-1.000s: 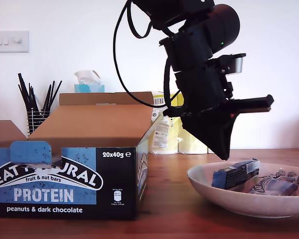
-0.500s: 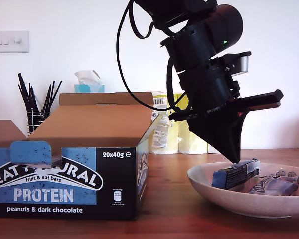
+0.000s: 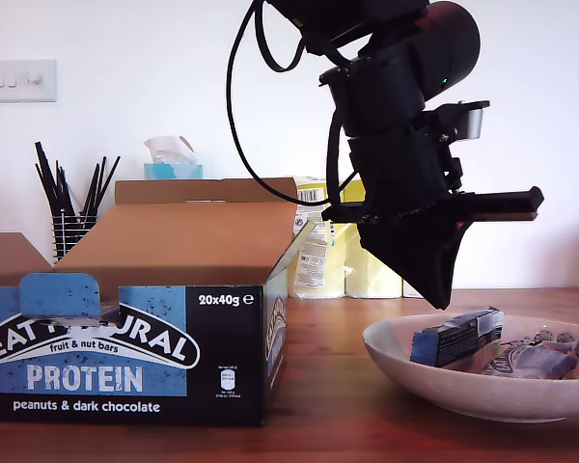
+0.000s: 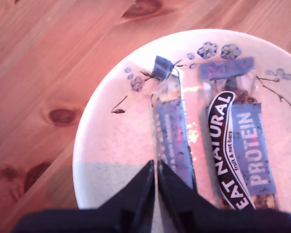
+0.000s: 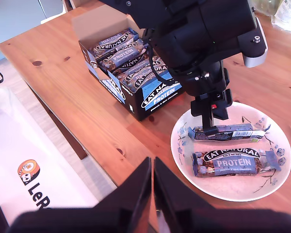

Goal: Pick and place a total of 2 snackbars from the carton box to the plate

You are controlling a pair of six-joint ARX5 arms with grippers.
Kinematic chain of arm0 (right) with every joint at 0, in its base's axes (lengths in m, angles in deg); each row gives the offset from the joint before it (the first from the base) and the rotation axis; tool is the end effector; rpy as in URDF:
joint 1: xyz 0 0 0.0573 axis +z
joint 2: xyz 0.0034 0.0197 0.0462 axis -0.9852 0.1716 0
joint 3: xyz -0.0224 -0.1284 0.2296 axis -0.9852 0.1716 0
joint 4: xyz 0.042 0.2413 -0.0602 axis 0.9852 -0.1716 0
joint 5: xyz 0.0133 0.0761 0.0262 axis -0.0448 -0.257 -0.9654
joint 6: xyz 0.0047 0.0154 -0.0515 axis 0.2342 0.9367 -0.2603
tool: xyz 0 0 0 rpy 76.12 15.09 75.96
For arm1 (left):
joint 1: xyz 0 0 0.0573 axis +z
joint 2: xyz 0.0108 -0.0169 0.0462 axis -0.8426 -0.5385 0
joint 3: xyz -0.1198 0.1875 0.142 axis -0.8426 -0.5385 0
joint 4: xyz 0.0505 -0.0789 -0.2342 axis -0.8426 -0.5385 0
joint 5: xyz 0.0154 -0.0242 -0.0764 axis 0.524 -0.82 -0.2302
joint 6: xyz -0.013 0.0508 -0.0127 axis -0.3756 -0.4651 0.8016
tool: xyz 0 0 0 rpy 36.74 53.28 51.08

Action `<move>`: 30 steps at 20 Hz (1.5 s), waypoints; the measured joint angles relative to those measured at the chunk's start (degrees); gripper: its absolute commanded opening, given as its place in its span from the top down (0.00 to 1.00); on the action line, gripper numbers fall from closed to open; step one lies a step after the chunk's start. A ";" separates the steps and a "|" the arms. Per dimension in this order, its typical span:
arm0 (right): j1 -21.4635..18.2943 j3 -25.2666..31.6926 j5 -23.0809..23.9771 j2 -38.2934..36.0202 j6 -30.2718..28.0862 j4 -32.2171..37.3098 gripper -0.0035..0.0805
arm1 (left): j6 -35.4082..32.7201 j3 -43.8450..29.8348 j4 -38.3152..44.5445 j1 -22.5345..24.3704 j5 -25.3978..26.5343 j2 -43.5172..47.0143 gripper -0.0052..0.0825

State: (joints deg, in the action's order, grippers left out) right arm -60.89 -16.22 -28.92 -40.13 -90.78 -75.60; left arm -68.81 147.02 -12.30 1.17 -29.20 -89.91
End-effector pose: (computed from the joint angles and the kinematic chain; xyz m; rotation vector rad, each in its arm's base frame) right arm 0.0297 0.0233 0.3124 -0.1878 0.5222 0.8152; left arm 0.2576 -0.3807 0.1954 0.4306 0.9477 -0.7465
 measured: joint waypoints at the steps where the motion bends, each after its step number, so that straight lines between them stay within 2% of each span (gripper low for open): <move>1: 0.00 0.00 0.02 0.00 0.00 0.02 0.97 | 0.00 0.00 0.22 -0.04 0.00 -0.17 0.96; 9: 0.00 0.00 0.02 0.00 -0.02 -0.02 0.97 | 0.00 0.00 -1.03 -0.35 -0.87 -2.95 0.96; 15: 0.00 0.00 0.02 0.00 -0.02 -0.37 0.97 | 0.68 0.00 0.02 -0.66 -5.05 -2.95 0.96; 23: 0.00 0.00 0.02 0.00 -0.94 -0.81 0.97 | 0.92 0.24 2.67 -2.21 -5.42 -2.95 0.96; 28: 0.00 0.00 0.46 0.00 -1.31 -0.81 0.97 | 1.40 3.02 4.46 -2.80 -6.58 -2.95 0.96; 30: 0.00 0.00 1.11 0.00 -1.31 -0.81 0.97 | 1.46 3.13 5.18 -2.93 -8.94 -2.95 0.96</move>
State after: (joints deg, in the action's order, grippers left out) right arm -60.89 -16.22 -27.80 -40.13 -92.09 -76.40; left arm -67.35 150.14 -7.12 -1.76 -38.14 -92.86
